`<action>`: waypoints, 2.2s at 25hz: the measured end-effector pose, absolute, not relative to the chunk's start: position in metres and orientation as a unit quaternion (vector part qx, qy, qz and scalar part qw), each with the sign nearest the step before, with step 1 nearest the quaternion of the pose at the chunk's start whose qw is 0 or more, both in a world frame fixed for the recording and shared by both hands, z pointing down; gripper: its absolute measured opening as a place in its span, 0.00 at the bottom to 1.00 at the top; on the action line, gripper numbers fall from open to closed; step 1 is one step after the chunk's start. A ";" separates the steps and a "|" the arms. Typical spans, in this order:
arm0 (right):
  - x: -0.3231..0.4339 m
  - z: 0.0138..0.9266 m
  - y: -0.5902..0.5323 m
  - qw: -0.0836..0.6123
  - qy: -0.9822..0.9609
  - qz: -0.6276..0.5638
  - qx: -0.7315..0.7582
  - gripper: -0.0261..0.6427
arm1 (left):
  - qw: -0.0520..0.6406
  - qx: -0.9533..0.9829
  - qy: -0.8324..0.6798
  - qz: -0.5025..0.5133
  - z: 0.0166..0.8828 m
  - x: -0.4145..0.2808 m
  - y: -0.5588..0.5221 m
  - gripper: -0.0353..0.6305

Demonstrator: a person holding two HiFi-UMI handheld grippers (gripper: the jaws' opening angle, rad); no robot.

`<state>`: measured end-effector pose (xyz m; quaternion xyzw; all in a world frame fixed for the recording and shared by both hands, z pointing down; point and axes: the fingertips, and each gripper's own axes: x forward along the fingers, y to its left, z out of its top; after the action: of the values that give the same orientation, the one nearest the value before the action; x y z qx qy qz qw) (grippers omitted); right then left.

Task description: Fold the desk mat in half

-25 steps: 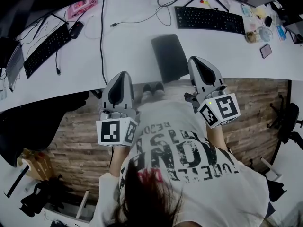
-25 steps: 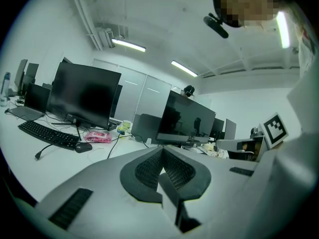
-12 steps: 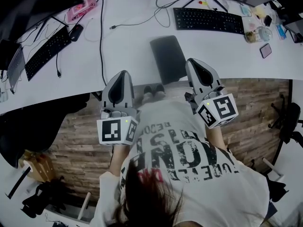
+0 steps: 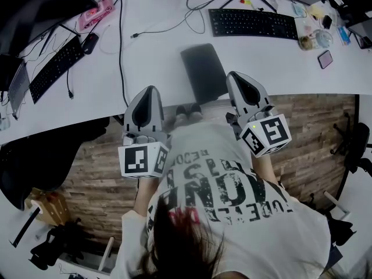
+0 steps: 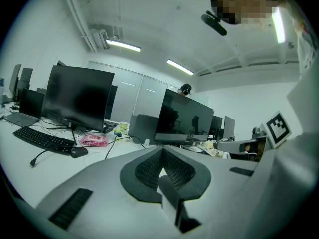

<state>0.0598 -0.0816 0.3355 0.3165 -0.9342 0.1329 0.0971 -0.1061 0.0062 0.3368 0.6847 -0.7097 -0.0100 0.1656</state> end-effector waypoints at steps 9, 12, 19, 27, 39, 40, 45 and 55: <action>0.063 0.340 -0.085 0.098 -0.933 0.139 0.318 0.04 | 0.169 0.688 -0.706 -0.006 0.340 -0.103 0.001 0.06; 0.064 0.343 -0.085 0.102 -0.931 0.141 0.319 0.04 | 0.170 0.687 -0.706 -0.006 0.341 -0.103 0.000 0.06; 0.065 0.343 -0.088 0.104 -0.931 0.141 0.321 0.04 | 0.171 0.689 -0.704 -0.001 0.342 -0.102 -0.003 0.06; 0.067 0.346 -0.087 0.108 -0.930 0.142 0.323 0.04 | 0.168 0.687 -0.707 0.001 0.343 -0.104 -0.002 0.06; 0.067 0.346 -0.087 0.108 -0.930 0.141 0.322 0.04 | 0.167 0.690 -0.704 -0.001 0.340 -0.102 -0.004 0.06; 0.067 0.346 -0.087 0.109 -0.930 0.141 0.322 0.04 | 0.167 0.690 -0.704 -0.001 0.340 -0.102 -0.004 0.06; 0.066 0.346 -0.087 0.110 -0.929 0.141 0.322 0.04 | 0.169 0.690 -0.704 -0.001 0.342 -0.103 -0.004 0.06; 0.065 0.346 -0.089 0.111 -0.929 0.142 0.324 0.04 | 0.171 0.689 -0.704 -0.002 0.343 -0.106 -0.006 0.06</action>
<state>0.0651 -0.0886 0.3464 0.3243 -0.9286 0.1422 0.1113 -0.1059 -0.0061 0.3428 0.6895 -0.7040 -0.0024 0.1705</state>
